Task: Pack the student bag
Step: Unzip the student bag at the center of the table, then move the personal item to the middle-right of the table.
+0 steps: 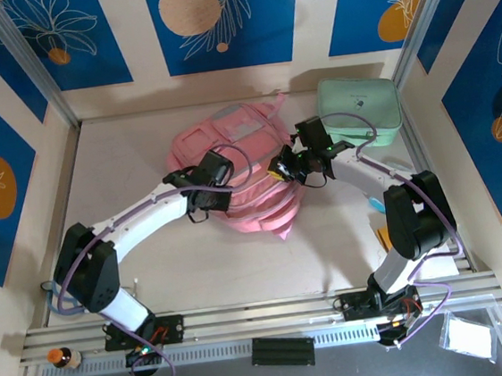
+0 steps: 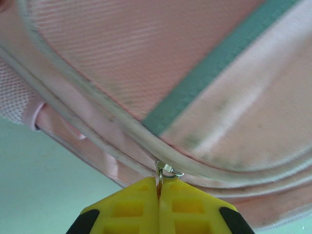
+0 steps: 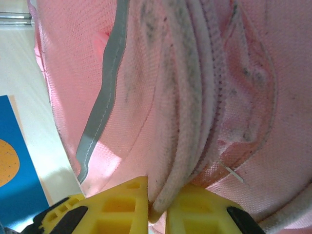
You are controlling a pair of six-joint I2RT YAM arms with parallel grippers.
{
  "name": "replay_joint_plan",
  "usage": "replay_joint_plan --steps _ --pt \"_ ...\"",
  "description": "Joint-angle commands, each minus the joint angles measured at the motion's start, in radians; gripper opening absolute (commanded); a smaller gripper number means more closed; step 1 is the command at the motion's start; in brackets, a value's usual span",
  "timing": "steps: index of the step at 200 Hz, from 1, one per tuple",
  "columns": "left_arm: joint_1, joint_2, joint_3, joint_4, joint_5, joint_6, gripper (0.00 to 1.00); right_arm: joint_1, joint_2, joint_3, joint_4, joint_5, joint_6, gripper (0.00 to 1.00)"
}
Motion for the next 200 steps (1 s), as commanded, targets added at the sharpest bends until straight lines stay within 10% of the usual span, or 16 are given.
replay_joint_plan --steps 1,34,98,200 --pt "0.071 0.031 0.051 -0.064 -0.061 -0.050 0.00 -0.017 -0.015 0.014 -0.029 0.103 -0.043 0.13" --pt "0.104 0.063 0.083 -0.049 0.027 -0.048 0.00 -0.018 -0.033 0.010 -0.046 0.103 -0.078 0.15" --pt "0.137 -0.129 0.041 -0.032 0.006 -0.059 0.51 -0.018 -0.234 -0.063 -0.225 0.357 -0.176 0.66" --pt "0.167 -0.227 -0.021 0.148 0.155 -0.089 0.79 -0.272 -0.413 -0.343 -0.483 0.628 -0.105 0.81"
